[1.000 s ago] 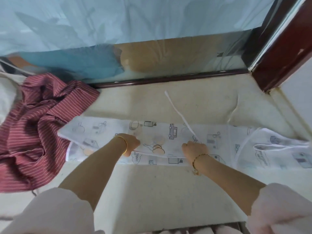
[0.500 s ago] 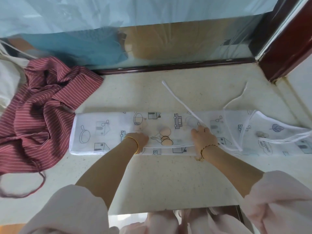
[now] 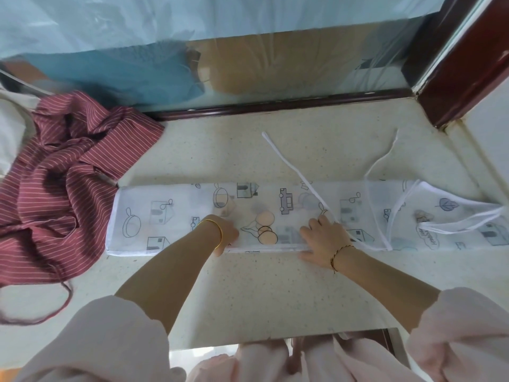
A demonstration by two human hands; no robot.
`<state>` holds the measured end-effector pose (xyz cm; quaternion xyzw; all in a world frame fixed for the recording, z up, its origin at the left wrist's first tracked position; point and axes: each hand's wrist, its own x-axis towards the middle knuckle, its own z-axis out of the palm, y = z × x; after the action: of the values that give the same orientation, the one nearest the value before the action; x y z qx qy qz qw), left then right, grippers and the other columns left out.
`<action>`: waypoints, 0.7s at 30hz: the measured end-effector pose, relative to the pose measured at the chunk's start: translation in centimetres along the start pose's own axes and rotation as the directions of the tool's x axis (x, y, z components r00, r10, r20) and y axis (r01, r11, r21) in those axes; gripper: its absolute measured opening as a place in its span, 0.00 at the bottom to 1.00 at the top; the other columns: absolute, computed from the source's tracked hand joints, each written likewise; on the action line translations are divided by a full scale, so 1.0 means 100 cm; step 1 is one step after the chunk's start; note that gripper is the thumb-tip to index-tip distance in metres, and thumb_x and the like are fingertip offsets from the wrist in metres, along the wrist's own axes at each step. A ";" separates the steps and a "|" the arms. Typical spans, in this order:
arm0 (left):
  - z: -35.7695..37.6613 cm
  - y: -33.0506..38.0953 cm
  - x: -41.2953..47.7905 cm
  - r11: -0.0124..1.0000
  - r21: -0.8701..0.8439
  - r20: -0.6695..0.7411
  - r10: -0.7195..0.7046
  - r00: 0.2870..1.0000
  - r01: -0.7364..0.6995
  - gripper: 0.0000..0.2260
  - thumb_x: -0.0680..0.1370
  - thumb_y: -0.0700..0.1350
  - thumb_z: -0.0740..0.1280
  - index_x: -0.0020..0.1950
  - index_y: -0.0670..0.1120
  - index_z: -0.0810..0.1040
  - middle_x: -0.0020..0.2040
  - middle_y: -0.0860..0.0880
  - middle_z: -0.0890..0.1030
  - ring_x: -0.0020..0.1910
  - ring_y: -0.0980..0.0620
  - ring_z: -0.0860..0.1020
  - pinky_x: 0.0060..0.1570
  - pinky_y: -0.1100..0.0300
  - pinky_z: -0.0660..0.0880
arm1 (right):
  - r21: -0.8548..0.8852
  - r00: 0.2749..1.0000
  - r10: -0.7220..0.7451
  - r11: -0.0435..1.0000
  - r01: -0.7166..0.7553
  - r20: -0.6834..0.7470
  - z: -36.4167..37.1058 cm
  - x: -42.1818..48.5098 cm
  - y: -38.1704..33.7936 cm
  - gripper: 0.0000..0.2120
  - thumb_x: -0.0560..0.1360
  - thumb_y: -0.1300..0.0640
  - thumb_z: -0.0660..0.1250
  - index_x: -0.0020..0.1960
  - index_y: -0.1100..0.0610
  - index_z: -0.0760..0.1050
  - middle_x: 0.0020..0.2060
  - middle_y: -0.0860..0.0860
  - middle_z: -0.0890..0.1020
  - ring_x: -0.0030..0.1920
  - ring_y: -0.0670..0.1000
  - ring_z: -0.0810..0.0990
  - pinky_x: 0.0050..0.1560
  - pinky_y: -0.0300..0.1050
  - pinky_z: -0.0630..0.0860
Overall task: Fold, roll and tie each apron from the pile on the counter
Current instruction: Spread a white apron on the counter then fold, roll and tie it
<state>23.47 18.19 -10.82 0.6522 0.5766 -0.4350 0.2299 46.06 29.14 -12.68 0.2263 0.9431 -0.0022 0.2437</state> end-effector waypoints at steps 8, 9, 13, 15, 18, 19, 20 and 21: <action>-0.005 -0.005 0.005 1.000 -0.018 -0.073 -0.022 0.997 0.021 0.11 0.76 0.39 0.63 0.57 0.43 0.73 0.51 0.47 0.76 0.39 0.50 0.72 0.35 0.59 0.68 | -0.005 1.000 -0.012 1.000 0.012 -0.009 -0.001 0.003 0.007 0.14 0.80 0.50 0.57 0.61 0.57 0.68 0.55 0.55 0.73 0.58 0.56 0.69 0.51 0.50 0.73; -0.007 -0.006 0.006 0.999 -0.026 -0.072 -0.024 0.997 0.022 0.10 0.76 0.40 0.63 0.57 0.43 0.72 0.51 0.47 0.76 0.40 0.49 0.72 0.36 0.58 0.69 | -0.003 1.000 -0.013 1.000 0.013 0.014 -0.005 0.006 0.008 0.14 0.80 0.50 0.57 0.61 0.57 0.68 0.55 0.54 0.73 0.57 0.56 0.70 0.51 0.50 0.73; -0.006 -0.011 0.007 0.982 -0.186 -0.029 -0.023 0.999 0.018 0.10 0.75 0.46 0.65 0.54 0.44 0.74 0.48 0.49 0.76 0.41 0.49 0.73 0.36 0.59 0.69 | 0.142 0.989 -0.082 0.988 0.063 0.127 -0.028 0.019 -0.006 0.17 0.78 0.43 0.57 0.55 0.56 0.69 0.50 0.53 0.72 0.50 0.53 0.71 0.45 0.48 0.72; -0.003 -0.016 0.006 0.893 -0.445 -0.070 -0.103 0.992 0.062 0.11 0.76 0.52 0.63 0.50 0.45 0.73 0.47 0.50 0.75 0.43 0.49 0.73 0.39 0.59 0.70 | 0.282 0.996 -0.065 0.958 0.045 0.061 -0.039 0.033 -0.022 0.15 0.79 0.47 0.57 0.57 0.57 0.68 0.52 0.54 0.71 0.45 0.52 0.70 0.41 0.47 0.72; -0.002 -0.020 0.006 0.667 -0.744 -0.291 -0.376 0.880 0.039 0.09 0.81 0.48 0.56 0.53 0.44 0.71 0.49 0.45 0.74 0.44 0.46 0.74 0.41 0.56 0.70 | 0.431 0.999 0.034 0.902 -0.021 -0.023 -0.048 0.059 -0.049 0.19 0.79 0.54 0.58 0.67 0.57 0.61 0.55 0.57 0.70 0.39 0.54 0.71 0.36 0.45 0.70; -0.001 -0.020 0.009 0.621 -0.784 -0.369 -0.478 0.797 0.010 0.09 0.81 0.45 0.55 0.57 0.42 0.70 0.53 0.43 0.74 0.44 0.44 0.75 0.41 0.55 0.71 | 0.457 0.998 0.063 0.888 -0.055 -0.002 -0.049 0.067 -0.057 0.25 0.78 0.54 0.60 0.71 0.56 0.56 0.56 0.57 0.69 0.40 0.55 0.73 0.36 0.45 0.70; 0.002 -0.020 0.013 0.585 -0.811 -0.418 -0.557 0.718 -0.018 0.10 0.81 0.42 0.55 0.60 0.41 0.69 0.56 0.43 0.72 0.44 0.42 0.76 0.40 0.53 0.72 | 0.469 0.996 0.082 0.879 -0.092 0.042 -0.049 0.076 -0.062 0.32 0.77 0.53 0.63 0.74 0.55 0.49 0.57 0.57 0.68 0.42 0.56 0.75 0.37 0.46 0.70; 0.006 -0.021 0.017 0.561 -0.828 -0.431 -0.602 0.671 -0.029 0.12 0.80 0.40 0.56 0.63 0.42 0.68 0.59 0.43 0.70 0.45 0.42 0.76 0.39 0.52 0.73 | 0.474 0.991 0.094 0.871 -0.129 0.095 -0.048 0.081 -0.066 0.39 0.76 0.51 0.66 0.76 0.54 0.44 0.58 0.58 0.68 0.46 0.57 0.76 0.38 0.46 0.71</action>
<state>21.24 19.13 -12.13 0.4809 0.8526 0.0964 0.1804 34.70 27.21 -12.90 0.3333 0.8896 -0.2291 0.2124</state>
